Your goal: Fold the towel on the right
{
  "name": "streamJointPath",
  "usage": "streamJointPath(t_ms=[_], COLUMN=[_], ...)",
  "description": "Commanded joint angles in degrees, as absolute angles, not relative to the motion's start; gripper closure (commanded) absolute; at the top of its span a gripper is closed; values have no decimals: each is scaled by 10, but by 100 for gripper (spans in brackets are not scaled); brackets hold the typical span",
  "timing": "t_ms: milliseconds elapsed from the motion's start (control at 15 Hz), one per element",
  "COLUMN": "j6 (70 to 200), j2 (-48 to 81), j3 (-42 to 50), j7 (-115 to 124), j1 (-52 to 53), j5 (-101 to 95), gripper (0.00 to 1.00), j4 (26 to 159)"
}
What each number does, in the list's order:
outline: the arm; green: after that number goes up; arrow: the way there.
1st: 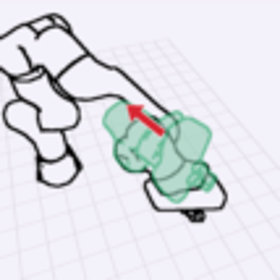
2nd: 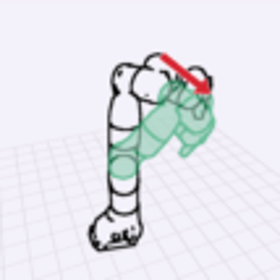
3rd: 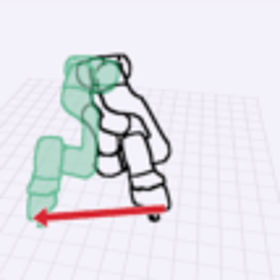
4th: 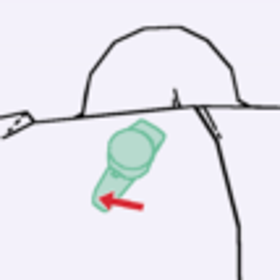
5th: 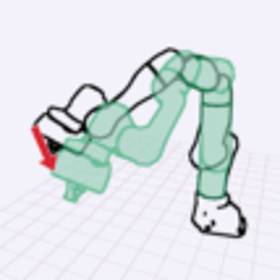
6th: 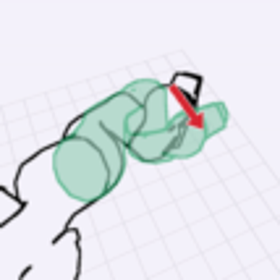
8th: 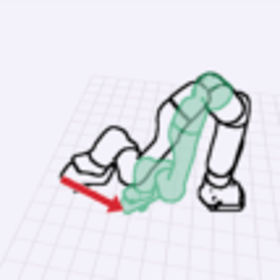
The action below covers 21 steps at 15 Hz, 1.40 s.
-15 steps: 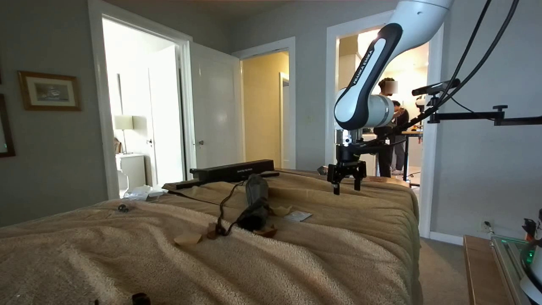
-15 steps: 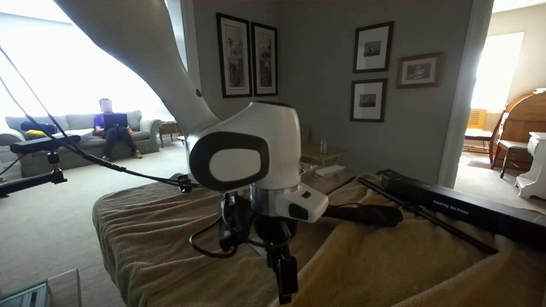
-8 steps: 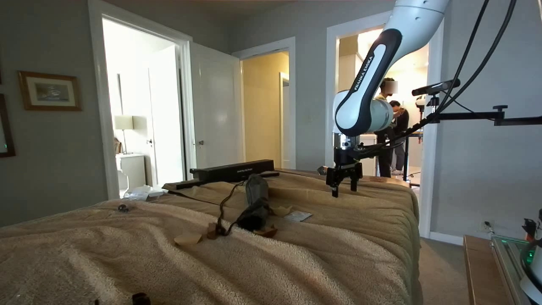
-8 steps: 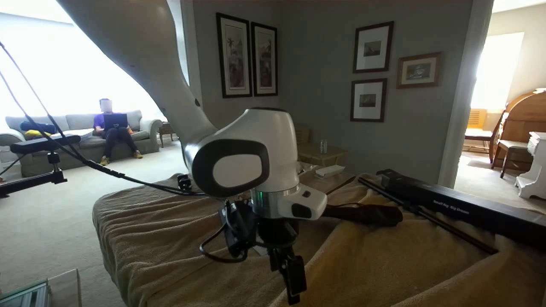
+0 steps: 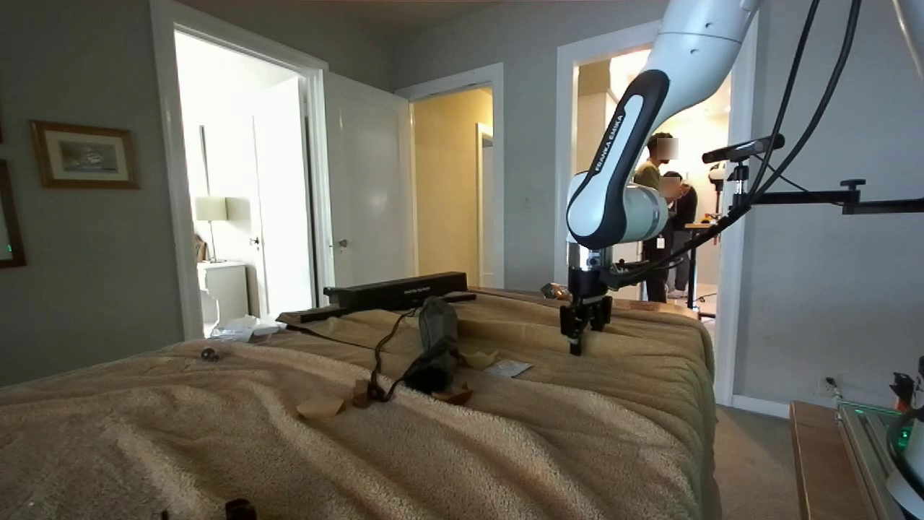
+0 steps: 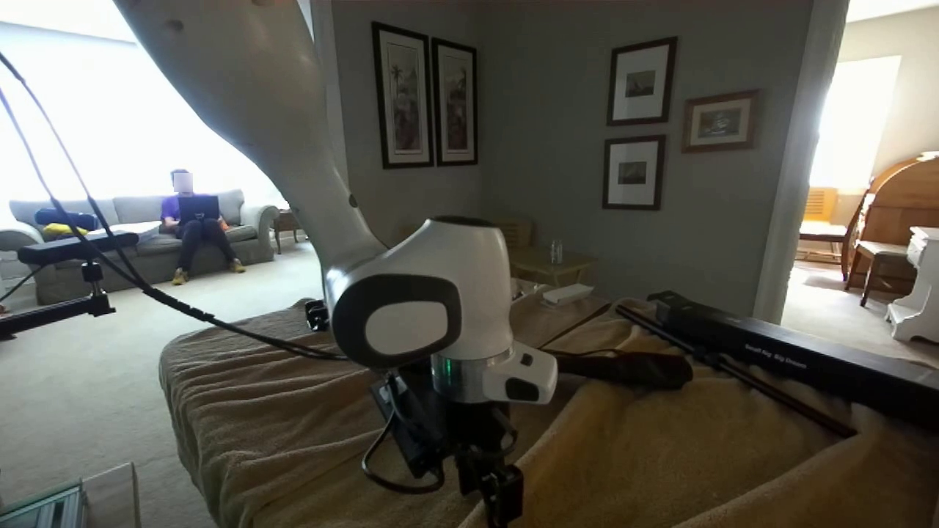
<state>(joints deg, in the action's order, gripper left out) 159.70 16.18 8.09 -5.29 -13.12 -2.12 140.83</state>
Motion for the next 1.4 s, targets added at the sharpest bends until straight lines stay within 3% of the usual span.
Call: streamJointPath(t_ms=[0,400,1333], j6=[1556,1466,1294], j2=[199,170,78], j3=[51,57,84], j7=[-134,-172,-130], j1=[-167,-181,-152], j5=[30,40,22], gripper=[56,98,98], j4=[1364,1318,1206])
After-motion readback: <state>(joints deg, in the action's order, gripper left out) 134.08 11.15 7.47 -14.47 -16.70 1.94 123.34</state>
